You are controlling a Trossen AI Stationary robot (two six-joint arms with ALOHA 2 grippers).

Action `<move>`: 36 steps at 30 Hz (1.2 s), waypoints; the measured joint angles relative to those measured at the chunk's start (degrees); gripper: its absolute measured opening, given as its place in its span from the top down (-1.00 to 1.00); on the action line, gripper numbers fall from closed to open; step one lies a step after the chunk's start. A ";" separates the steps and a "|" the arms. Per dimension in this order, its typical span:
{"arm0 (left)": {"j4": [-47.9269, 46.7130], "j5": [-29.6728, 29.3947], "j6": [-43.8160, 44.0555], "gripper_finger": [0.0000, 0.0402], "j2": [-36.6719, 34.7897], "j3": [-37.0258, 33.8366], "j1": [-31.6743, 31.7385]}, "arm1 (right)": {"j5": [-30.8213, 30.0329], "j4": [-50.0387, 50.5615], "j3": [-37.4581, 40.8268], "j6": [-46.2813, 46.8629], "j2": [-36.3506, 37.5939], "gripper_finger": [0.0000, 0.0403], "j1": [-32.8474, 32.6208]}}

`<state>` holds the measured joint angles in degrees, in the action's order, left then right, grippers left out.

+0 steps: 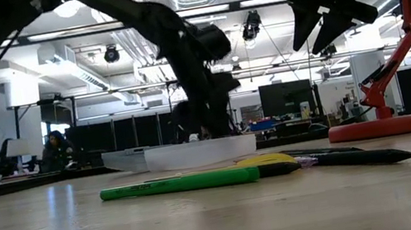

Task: Pick & place school supplies into a supply box
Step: Put the black pen into the black supply box

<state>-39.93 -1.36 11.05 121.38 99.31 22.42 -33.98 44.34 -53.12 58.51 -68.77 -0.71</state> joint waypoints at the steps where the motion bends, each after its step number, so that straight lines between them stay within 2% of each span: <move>1: -0.33 0.07 0.00 0.48 -1.09 0.00 -0.20 | 0.43 0.00 0.00 -0.02 0.00 -0.01 0.00; 7: -0.52 0.62 0.00 0.48 -11.03 -1.76 -2.44 | 3.07 -0.16 0.35 -0.53 0.00 -0.01 0.21; 12: 1.80 0.31 1.18 0.48 -21.18 -7.75 -5.47 | 13.05 -3.36 1.88 -3.29 -2.32 -0.01 1.96; 16: 9.57 -0.04 6.70 0.47 -30.75 -18.35 -8.34 | 19.44 -8.20 2.80 -7.22 -7.84 -0.01 2.10; 25: 33.08 -0.34 29.70 0.47 -52.31 -46.05 -14.28 | 26.67 -10.38 -2.45 -10.03 -21.92 -0.01 1.41; 29: 42.44 -2.12 37.02 0.47 -60.04 -56.39 -16.10 | 27.92 -9.99 -6.20 -11.98 -26.48 -0.01 0.05; 36: 51.56 -2.98 42.05 0.47 -69.79 -68.54 -17.99 | 28.11 -3.84 -11.53 -4.15 -33.26 -0.01 -3.71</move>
<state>11.62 -4.34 53.10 51.59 30.77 4.43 -5.86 40.50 -64.66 54.36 -102.03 -4.42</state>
